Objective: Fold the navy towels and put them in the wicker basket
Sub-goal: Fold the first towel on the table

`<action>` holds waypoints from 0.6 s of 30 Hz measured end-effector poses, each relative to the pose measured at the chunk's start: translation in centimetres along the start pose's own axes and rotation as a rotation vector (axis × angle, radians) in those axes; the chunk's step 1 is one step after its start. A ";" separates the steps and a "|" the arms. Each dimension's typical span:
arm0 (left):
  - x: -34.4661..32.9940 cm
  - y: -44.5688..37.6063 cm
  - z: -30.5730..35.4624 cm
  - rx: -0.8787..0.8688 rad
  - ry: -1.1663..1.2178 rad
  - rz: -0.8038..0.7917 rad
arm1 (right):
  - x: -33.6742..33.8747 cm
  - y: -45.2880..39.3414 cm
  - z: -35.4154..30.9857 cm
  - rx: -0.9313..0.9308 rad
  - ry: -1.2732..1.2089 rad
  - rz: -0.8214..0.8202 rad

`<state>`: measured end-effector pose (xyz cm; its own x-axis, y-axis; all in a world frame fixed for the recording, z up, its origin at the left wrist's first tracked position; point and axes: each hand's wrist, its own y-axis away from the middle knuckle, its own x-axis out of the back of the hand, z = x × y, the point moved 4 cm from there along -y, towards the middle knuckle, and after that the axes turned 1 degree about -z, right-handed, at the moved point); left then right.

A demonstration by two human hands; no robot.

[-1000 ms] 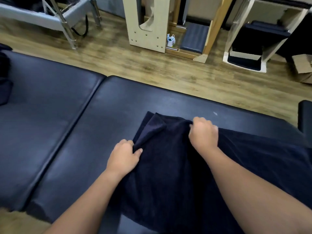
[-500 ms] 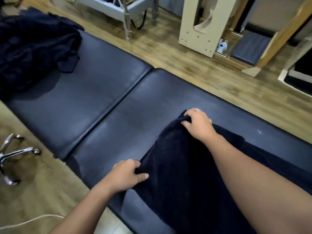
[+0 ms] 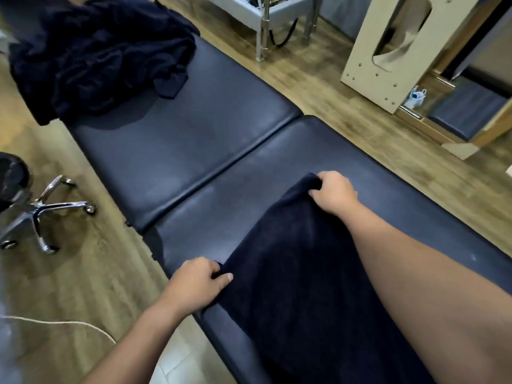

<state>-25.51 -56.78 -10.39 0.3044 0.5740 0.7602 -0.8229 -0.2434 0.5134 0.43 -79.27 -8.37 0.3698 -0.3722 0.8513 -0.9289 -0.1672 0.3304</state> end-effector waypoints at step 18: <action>-3.6 -1.0 9.9 -0.650 -0.543 0.034 | -2.0 6.1 4.9 0.037 0.102 0.153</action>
<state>-21.00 -66.37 -9.65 0.3256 0.0790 0.9422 -0.8976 0.3390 0.2817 -5.90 -84.04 -10.07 0.2183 -0.3021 0.9280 -0.9722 -0.1495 0.1800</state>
